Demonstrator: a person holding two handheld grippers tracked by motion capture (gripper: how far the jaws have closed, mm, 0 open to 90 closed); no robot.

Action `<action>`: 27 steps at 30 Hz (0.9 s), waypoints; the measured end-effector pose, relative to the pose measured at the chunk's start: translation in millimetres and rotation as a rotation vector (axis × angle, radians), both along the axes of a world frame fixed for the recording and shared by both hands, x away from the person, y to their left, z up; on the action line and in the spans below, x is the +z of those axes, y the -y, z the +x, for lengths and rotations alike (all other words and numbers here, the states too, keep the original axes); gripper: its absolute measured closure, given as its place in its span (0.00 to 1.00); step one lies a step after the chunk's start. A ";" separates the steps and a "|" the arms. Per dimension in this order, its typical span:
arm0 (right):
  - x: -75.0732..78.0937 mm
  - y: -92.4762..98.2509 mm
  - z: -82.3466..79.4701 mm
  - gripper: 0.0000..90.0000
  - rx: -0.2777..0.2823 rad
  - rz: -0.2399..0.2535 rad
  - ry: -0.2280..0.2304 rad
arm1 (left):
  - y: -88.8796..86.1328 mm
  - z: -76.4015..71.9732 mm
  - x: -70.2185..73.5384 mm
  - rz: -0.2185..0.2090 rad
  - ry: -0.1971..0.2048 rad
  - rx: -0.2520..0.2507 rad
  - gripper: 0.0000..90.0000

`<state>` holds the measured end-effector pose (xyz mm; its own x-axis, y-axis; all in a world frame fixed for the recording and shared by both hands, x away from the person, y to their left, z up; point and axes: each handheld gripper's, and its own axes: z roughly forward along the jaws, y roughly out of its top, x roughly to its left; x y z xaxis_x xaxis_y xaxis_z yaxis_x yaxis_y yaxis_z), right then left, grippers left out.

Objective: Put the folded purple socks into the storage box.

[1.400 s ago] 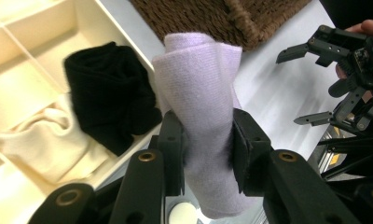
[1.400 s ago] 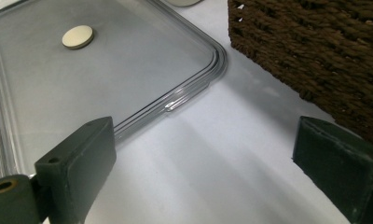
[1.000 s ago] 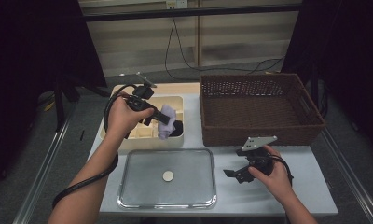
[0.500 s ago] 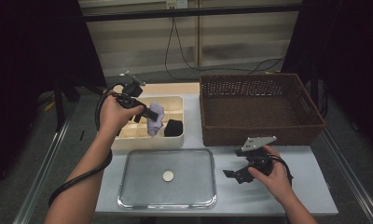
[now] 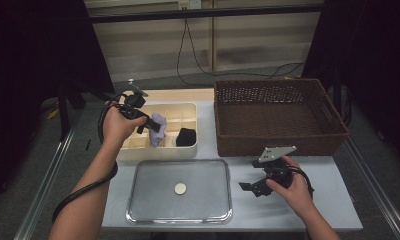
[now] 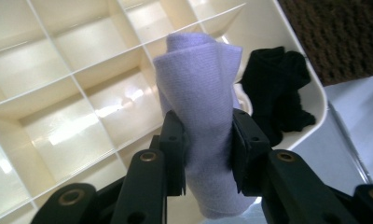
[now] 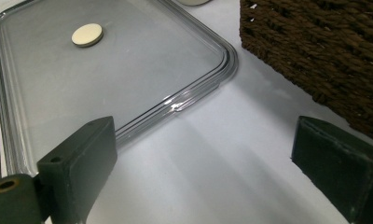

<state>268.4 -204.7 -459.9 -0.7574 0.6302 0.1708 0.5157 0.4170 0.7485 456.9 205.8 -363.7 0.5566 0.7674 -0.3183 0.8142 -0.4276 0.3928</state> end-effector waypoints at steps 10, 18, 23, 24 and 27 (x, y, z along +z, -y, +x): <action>-0.3 -0.3 -0.3 0.07 -0.001 -0.007 -0.002 | -6.8 0.8 -17.2 0.039 -0.019 0.023 0.77; -0.3 -0.7 -0.4 0.07 0.001 0.001 -0.003 | -6.2 -2.8 -39.1 0.058 -0.038 0.016 0.79; -1.0 -2.0 -0.5 0.07 0.004 -0.005 -0.003 | -4.5 -4.9 -41.0 0.069 -0.040 0.004 0.79; -0.8 -2.3 -0.8 0.07 0.005 -0.003 -0.007 | -3.0 -6.1 -41.9 0.083 -0.029 -0.002 0.79; -0.5 -2.8 -0.8 0.07 0.002 -0.005 -0.003 | -1.6 -7.5 -43.8 0.092 -0.030 -0.014 0.79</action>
<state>267.6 -201.9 -460.4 -0.7582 0.6294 0.1703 0.5172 0.4215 0.7449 449.3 207.4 -407.5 0.5590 0.7863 -0.2633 0.8186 -0.4726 0.3266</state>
